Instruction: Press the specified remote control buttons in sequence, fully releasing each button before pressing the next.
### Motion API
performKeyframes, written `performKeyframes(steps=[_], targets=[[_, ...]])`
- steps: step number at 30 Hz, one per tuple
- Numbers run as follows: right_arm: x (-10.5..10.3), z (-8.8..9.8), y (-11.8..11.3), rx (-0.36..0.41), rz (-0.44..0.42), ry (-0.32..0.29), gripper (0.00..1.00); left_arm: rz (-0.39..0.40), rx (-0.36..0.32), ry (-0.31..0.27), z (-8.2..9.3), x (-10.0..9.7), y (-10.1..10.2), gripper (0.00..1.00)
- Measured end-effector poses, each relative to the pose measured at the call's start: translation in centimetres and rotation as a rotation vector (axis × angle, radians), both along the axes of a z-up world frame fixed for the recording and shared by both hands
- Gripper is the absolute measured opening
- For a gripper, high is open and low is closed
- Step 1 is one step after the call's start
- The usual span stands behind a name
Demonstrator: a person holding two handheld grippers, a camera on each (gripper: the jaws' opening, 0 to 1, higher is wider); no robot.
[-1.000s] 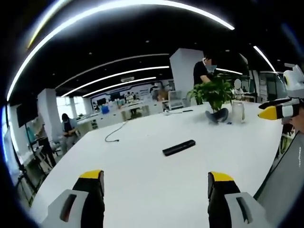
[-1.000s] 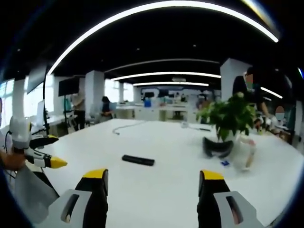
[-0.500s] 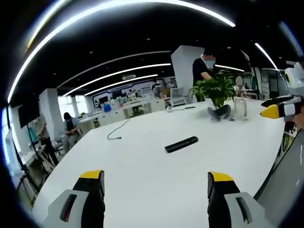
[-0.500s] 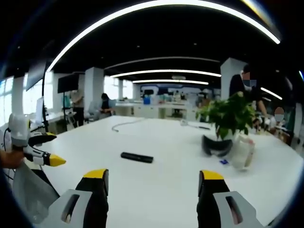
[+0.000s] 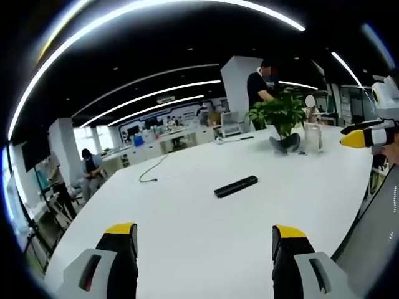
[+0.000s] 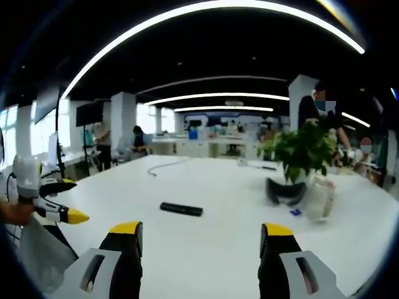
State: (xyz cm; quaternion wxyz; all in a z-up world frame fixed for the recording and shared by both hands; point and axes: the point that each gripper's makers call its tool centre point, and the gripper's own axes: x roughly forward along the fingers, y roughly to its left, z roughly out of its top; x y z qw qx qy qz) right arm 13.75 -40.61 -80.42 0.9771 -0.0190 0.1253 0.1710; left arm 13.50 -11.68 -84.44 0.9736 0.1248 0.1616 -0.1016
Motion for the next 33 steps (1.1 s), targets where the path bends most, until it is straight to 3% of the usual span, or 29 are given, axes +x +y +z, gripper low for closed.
performKeyframes(steps=[3,6,13,18,21,26,30,33], targets=[[-0.1,0.3,-0.3,0.004,-0.023,-0.013,0.76,0.027,-0.025,0.009,0.0,0.0,0.6,0.92],[0.0,0.4,-1.0,-0.001,-0.062,-0.021,0.76,0.014,-0.033,-0.027,0.7,-0.1,0.2,0.92],[0.1,0.3,-0.7,-0.026,-0.047,-0.016,0.76,0.039,-0.046,-0.040,1.0,0.0,0.7,0.92],[0.0,0.3,-0.6,-0.020,-0.043,-0.015,0.76,0.039,-0.045,-0.026,0.8,0.0,0.7,0.94],[0.1,0.4,-0.7,-0.018,-0.049,-0.016,0.76,0.067,-0.090,0.006,0.4,0.0,1.0,0.96],[0.1,0.1,-0.6,-0.025,-0.050,-0.005,0.76,0.070,-0.087,0.025,0.0,-0.2,0.9,0.97],[0.1,-0.8,-0.1,-0.050,-0.030,0.028,0.76,0.066,-0.061,0.072,-1.0,-0.3,0.8,0.97],[-0.1,-1.1,0.5,-0.071,-0.001,0.029,0.76,0.063,-0.059,0.066,-0.8,-0.4,0.8,0.97]])
